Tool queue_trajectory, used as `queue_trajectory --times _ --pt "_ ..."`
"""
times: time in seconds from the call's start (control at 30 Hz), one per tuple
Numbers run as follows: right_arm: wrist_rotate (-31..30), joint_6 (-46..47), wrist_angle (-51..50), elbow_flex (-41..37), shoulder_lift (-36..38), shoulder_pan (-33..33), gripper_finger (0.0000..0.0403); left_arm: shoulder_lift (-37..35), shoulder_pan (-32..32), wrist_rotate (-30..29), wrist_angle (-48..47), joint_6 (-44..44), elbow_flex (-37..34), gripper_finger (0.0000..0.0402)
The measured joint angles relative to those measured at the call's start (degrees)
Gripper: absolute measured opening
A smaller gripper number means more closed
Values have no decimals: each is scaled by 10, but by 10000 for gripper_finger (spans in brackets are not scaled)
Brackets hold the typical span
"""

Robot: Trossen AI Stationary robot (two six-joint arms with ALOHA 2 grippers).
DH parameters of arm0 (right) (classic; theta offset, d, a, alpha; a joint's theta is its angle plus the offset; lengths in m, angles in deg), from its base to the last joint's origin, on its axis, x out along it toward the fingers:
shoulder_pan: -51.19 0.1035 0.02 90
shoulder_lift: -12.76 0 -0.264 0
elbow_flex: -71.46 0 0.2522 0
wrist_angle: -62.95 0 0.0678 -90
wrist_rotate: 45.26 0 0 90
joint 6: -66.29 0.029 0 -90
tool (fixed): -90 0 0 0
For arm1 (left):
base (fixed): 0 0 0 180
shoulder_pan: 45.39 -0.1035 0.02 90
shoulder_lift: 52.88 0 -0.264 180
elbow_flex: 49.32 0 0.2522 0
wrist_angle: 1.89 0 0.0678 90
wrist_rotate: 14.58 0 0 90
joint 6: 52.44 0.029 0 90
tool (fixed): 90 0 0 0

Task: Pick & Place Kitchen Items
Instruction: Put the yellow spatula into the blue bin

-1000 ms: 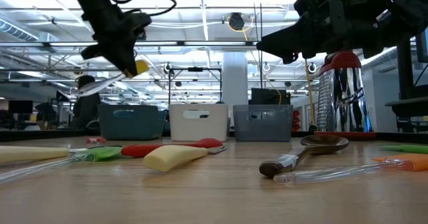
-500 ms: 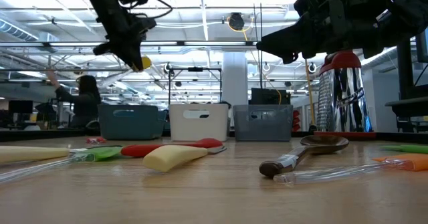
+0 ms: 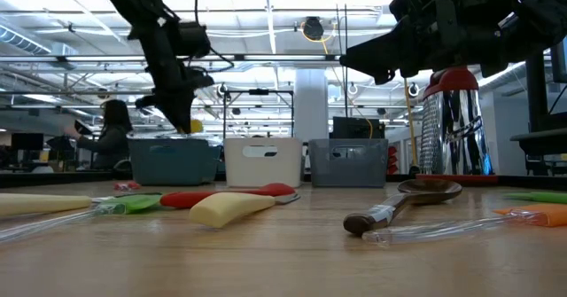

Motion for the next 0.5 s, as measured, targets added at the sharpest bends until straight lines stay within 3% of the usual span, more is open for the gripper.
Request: queue_trajectory --times 0.5 --pt "0 -2 -1 0 0 0 141 79 -15 -2 10 37 -1 17"
